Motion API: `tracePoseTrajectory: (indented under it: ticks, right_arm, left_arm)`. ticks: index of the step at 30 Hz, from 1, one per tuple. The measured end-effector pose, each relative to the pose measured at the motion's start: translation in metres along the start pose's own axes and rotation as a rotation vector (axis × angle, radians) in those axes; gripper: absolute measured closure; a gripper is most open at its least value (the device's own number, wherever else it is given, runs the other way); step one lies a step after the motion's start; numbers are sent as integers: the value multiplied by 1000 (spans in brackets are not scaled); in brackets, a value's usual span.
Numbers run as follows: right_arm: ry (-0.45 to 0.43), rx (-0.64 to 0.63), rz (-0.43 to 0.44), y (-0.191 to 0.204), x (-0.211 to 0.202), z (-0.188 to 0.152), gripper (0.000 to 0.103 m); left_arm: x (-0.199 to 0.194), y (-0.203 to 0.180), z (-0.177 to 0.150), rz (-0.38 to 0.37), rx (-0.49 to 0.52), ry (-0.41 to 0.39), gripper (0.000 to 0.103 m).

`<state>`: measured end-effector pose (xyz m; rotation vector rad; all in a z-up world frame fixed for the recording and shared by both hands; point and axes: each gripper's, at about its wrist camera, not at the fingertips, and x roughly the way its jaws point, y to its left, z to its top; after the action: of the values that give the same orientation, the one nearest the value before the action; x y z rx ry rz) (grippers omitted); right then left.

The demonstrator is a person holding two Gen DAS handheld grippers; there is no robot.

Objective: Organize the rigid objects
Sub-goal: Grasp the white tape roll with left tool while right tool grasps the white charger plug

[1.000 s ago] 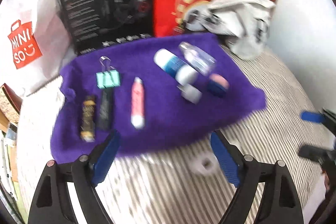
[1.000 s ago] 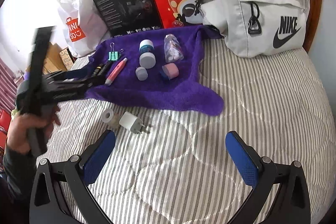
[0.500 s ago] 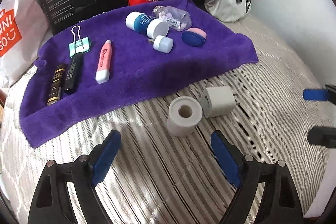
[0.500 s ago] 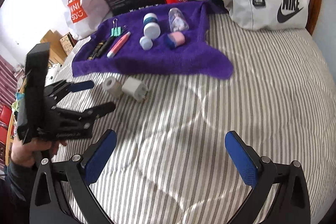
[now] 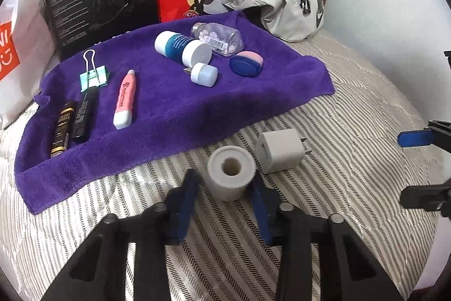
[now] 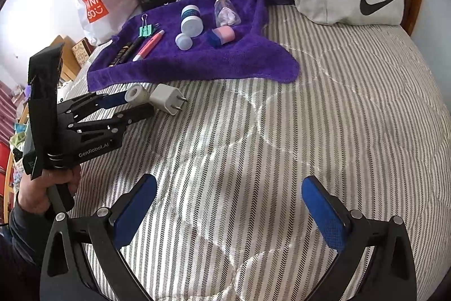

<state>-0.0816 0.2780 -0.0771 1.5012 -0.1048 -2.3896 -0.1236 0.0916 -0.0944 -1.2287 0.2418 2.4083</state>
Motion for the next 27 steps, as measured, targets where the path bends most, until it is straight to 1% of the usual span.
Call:
tracePoseTrajectory:
  ticks: [2,5,9,14,16,17,18,19,20,22,25,27]
  right_arm:
    - [6,-8,-3,3,3,0,1]
    - [14,-19,2,7,6,1,1]
    - [12,-27,17,11,11,5,1]
    - [-36,-64,36,23,19,21,3]
    - [-63,-100,42,30,27,29,5]
    - [-66,-115,42,33,31,33,8]
    - [-70,-135,37,37,36,37,15]
    - [-77,-160,35,41,41,41,17]
    - [-73,-182,35,45,47,43,20]
    - [-46,-230,5,53,61,46,27]
    - [-61,-294,-39,61,67,47,28]
    - [-71,-329,-45,64,70,49,31]
  left_arm:
    - [0,-1,1,-13,6,1,74]
    - [1,-1,1,-14,18,6,74]
    - [-2,2,0,-18,0,11,74]
    - [-13,16,-9,11,-33,22,74]
    - [-18,23,-16,20,-54,27,74]
    - [-21,27,-19,26,-62,27,74]
    - [-25,30,-22,34,-72,22,74]
    - [-27,33,-25,34,-80,26,74]
    - [-30,36,-28,38,-88,29,74]
    - [-35,41,-32,47,-101,22,74]
    - [-41,48,-36,46,-123,15,74]
    - [-42,51,-37,45,-132,12,74]
